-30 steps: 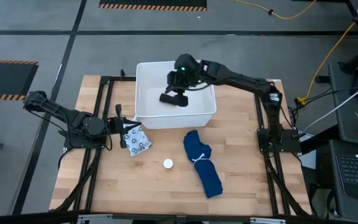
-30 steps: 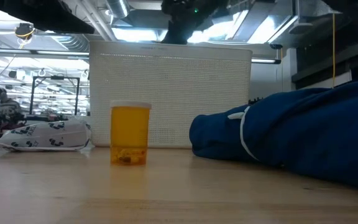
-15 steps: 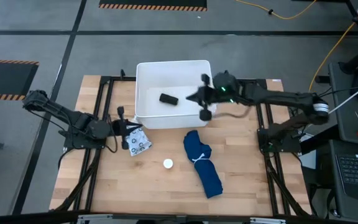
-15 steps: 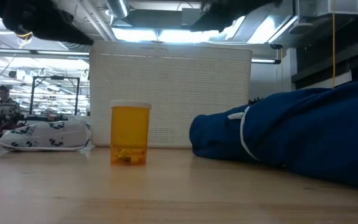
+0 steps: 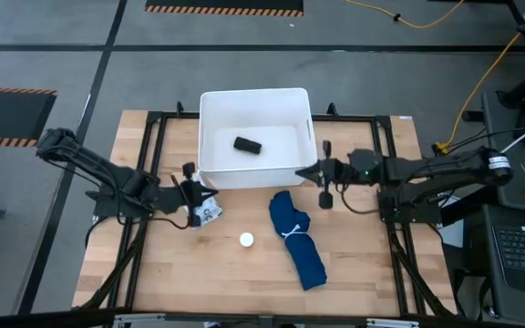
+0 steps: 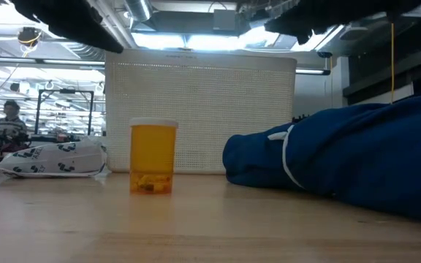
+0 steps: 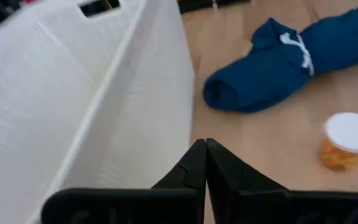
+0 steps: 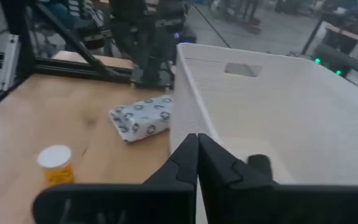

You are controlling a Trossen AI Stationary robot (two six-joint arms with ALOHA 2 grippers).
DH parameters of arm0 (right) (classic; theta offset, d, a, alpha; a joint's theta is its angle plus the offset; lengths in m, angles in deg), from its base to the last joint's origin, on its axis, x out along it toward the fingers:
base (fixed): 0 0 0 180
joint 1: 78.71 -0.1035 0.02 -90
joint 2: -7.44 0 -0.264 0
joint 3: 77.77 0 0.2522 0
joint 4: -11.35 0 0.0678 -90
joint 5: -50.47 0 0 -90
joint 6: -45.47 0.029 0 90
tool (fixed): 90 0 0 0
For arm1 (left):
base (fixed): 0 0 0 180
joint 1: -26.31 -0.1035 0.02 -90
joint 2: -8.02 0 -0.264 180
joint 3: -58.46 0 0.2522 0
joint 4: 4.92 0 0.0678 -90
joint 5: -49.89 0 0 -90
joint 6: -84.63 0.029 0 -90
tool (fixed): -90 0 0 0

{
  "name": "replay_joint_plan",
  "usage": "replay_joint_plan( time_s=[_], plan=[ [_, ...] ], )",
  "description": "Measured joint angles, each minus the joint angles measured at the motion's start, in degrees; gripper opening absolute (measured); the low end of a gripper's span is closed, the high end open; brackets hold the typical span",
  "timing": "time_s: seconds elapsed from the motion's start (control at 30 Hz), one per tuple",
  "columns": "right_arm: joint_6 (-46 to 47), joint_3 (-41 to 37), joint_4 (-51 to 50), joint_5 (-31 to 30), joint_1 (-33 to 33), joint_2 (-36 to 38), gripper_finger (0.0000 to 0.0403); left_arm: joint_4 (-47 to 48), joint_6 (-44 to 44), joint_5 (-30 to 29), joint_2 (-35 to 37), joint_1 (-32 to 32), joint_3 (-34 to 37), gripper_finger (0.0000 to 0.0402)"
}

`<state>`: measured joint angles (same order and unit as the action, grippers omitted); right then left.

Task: Pick & place medical supplies in basket/bin
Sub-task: Put the mailer bag into the white bin

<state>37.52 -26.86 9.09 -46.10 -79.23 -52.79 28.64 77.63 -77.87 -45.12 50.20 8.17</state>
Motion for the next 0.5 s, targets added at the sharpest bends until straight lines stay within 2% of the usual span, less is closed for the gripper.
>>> replay_joint_plan(
  time_s=[0.27, 0.5],
  plan=[
    [1.3, -9.4, 10.4, 0.0, -2.4, 0.0, 0.0011, 7.2, -9.3, -1.0, -11.8, 4.8, -9.6, 0.0002],
    [1.9, -11.2, 11.5, 0.1, -2.8, 0.0, 0.0012, 17.1, -20.4, 0.2, -24.9, 5.7, -18.5, 0.0002]
  ],
)
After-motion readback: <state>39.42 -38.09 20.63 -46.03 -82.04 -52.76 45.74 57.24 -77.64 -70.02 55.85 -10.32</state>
